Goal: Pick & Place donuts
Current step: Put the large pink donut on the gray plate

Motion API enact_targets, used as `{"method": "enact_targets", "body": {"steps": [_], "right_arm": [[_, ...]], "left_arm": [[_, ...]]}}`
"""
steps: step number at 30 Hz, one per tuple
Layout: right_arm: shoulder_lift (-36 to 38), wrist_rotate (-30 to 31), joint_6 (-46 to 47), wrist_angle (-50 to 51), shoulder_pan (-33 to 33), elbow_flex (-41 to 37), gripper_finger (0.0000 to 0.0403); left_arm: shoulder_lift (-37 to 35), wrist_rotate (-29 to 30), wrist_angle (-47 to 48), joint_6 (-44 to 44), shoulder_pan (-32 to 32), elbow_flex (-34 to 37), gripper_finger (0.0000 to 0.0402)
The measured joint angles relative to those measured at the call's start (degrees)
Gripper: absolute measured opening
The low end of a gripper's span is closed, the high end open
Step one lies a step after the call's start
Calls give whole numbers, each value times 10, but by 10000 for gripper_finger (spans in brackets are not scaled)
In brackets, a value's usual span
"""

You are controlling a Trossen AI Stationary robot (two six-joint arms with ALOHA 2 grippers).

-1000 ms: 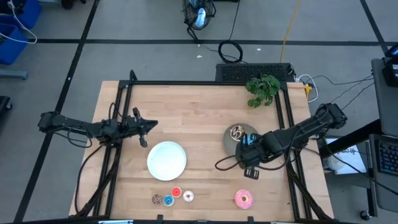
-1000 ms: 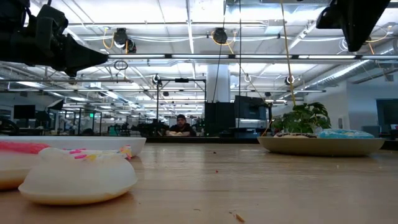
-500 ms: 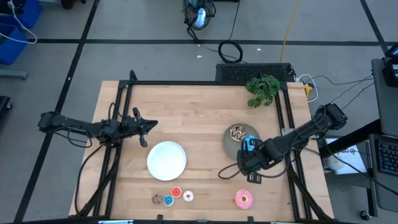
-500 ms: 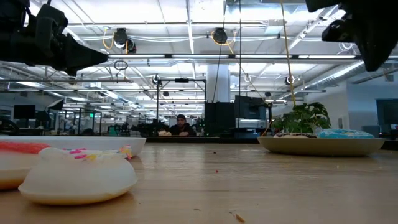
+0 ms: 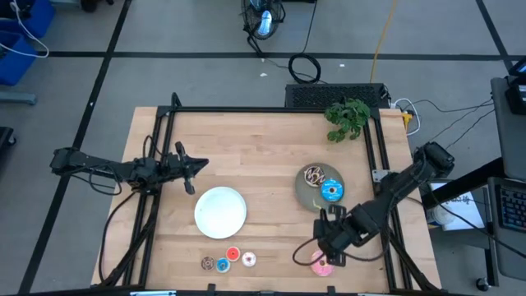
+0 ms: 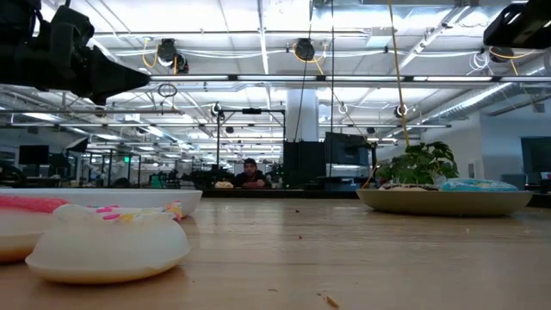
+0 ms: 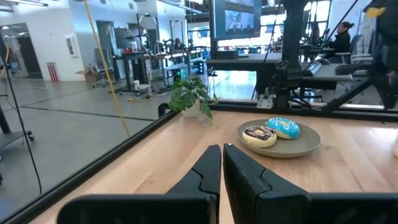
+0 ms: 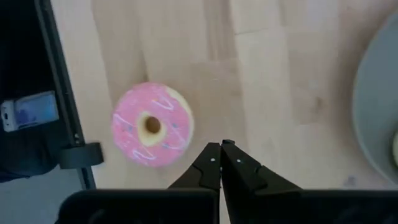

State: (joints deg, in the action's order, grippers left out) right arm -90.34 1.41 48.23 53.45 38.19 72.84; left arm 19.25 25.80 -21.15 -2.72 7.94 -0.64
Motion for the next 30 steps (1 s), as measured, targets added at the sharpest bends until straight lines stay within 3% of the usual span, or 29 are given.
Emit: {"method": "enact_targets", "body": {"steps": [13, 18, 26, 30], "right_arm": [[-43, 3, -58, -30, 16, 18, 4], [-43, 46, -69, -60, 15, 18, 43], [-48, 16, -84, -64, 14, 18, 95], [-73, 12, -86, -89, 22, 18, 141]], "left_arm": [[0, 0, -1, 0, 0, 0, 26], [0, 0, -1, 0, 0, 0, 26], [0, 1, -1, 2, 0, 0, 26], [0, 3, -1, 0, 0, 0, 26]]}}
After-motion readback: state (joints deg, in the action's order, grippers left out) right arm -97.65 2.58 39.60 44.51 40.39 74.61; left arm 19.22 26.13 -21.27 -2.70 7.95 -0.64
